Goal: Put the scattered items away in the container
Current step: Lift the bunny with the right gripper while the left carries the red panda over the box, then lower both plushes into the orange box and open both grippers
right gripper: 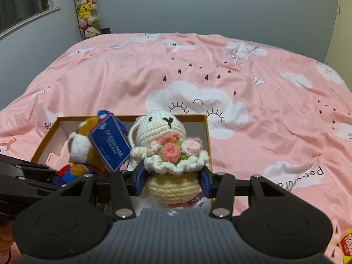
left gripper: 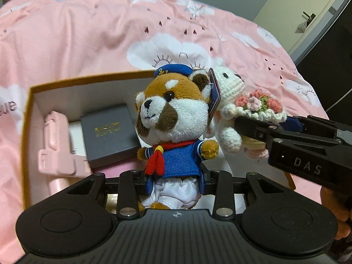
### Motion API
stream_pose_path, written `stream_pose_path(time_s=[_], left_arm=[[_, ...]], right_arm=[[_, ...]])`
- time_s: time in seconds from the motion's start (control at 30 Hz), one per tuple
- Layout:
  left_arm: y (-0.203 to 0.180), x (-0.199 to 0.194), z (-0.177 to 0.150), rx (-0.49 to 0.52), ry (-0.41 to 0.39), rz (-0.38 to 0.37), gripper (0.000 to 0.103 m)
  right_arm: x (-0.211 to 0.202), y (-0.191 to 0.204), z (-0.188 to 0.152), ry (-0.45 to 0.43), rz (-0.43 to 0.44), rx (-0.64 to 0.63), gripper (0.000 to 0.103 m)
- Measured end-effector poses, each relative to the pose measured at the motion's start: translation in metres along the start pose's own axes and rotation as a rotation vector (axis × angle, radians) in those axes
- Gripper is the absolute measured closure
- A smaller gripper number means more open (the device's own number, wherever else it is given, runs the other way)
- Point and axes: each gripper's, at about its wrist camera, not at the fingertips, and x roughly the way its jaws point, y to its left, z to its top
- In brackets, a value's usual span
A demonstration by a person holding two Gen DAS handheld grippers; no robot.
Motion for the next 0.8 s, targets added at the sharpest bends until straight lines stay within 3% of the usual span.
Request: stream_pose_path(time_s=[0.6, 0.8], left_arm=[[0.027, 0.054, 0.022, -0.178, 0.128, -0.037, 0.06], [0.034, 0.059, 0.021, -0.206, 0.147, -0.034, 0.051]], right_arm=[[0.049, -0.011, 0.005, 0.12, 0.062, 0.087, 0.049], [0.055, -0.008, 0.006, 0.122, 0.058, 0.043, 0.05]])
